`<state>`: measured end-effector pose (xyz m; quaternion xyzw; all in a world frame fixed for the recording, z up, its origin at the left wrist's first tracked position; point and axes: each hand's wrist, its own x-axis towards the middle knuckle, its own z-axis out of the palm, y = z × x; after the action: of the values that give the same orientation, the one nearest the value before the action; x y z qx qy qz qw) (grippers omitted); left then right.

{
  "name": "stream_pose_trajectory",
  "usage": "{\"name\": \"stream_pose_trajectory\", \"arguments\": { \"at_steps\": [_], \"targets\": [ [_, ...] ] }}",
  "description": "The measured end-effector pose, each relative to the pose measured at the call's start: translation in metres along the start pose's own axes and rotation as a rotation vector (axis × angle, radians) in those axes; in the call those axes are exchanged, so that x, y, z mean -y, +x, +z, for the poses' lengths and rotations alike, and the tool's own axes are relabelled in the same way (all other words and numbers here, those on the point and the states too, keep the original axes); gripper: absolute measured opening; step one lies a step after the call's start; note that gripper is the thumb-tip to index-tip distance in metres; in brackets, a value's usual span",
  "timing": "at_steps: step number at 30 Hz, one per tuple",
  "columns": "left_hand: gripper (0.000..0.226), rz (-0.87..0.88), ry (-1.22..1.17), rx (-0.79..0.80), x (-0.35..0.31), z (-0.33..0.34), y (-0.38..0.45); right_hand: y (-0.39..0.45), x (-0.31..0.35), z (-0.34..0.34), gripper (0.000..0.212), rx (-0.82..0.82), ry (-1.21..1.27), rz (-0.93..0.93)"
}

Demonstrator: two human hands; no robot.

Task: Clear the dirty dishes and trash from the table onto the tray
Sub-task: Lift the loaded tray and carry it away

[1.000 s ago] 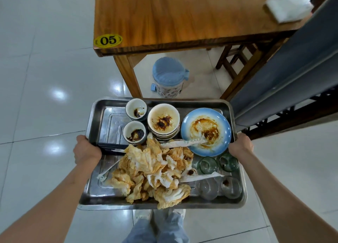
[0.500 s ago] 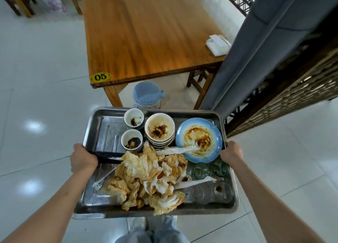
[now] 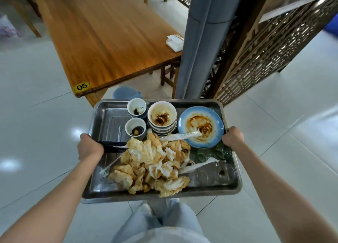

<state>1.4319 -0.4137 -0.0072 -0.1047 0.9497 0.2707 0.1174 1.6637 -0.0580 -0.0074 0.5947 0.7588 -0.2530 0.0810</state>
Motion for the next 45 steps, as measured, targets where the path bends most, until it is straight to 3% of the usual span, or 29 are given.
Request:
{"name": "stream_pose_trajectory", "arguments": {
  "at_steps": [14, 24, 30, 35, 42, 45],
  "targets": [
    [0.033, 0.351, 0.133, 0.162, -0.062, 0.019, -0.079, -0.097, -0.156, -0.034, 0.025, -0.110, 0.186, 0.367],
    [0.033, 0.531, 0.184, 0.276, -0.134, 0.073, -0.204, -0.143, -0.305, -0.101, 0.024, -0.161, 0.199, 0.573],
    [0.037, 0.556, 0.224, 0.309, -0.168, 0.108, -0.291, -0.148, -0.384, -0.152, 0.023, -0.189, 0.199, 0.600],
    [0.036, 0.629, 0.249, 0.312, -0.207, 0.139, -0.350, -0.138, -0.444, -0.193, 0.010, -0.212, 0.219, 0.620],
    [0.034, 0.692, 0.206, 0.311, -0.269, 0.183, -0.410, -0.101, -0.504, -0.243, 0.013, -0.254, 0.262, 0.665],
    [0.037, 0.715, 0.222, 0.318, -0.302, 0.208, -0.431, -0.075, -0.526, -0.261, 0.023, -0.280, 0.333, 0.684]
  ]
}}
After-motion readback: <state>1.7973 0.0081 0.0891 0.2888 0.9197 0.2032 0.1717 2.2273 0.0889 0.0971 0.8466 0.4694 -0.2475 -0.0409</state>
